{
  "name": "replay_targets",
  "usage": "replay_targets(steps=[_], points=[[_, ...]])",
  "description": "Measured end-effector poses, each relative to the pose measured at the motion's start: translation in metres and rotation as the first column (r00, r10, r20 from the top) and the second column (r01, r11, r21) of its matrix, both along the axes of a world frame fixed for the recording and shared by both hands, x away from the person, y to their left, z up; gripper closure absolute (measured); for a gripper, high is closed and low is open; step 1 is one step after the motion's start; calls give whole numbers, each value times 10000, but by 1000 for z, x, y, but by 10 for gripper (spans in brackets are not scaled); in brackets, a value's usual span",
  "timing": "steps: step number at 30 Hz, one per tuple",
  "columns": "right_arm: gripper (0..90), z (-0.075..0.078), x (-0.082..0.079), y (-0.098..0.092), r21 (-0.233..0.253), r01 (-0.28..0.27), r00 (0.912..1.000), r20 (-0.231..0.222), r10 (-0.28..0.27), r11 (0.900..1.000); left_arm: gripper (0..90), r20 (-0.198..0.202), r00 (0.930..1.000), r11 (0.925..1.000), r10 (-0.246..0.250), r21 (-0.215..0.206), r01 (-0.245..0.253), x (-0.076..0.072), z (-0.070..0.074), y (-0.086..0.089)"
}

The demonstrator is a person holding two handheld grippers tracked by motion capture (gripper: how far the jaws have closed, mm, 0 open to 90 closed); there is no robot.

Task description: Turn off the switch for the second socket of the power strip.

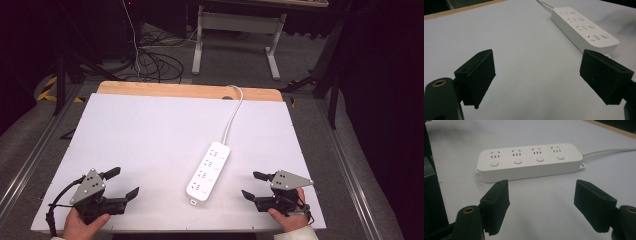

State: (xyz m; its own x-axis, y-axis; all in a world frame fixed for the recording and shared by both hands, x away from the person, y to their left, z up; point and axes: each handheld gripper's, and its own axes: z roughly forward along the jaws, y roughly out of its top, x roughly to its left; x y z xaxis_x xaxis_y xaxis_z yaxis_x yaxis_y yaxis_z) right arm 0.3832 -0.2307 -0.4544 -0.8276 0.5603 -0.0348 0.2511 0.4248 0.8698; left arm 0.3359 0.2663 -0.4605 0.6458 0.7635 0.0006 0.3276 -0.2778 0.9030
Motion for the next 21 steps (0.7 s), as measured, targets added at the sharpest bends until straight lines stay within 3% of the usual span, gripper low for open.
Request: replay_targets(steps=[21], points=[[296,1,-1,2,34,10,10000,44,-10,10000,136,47,9999,9999,89,84,-89,-1,0,-1]])
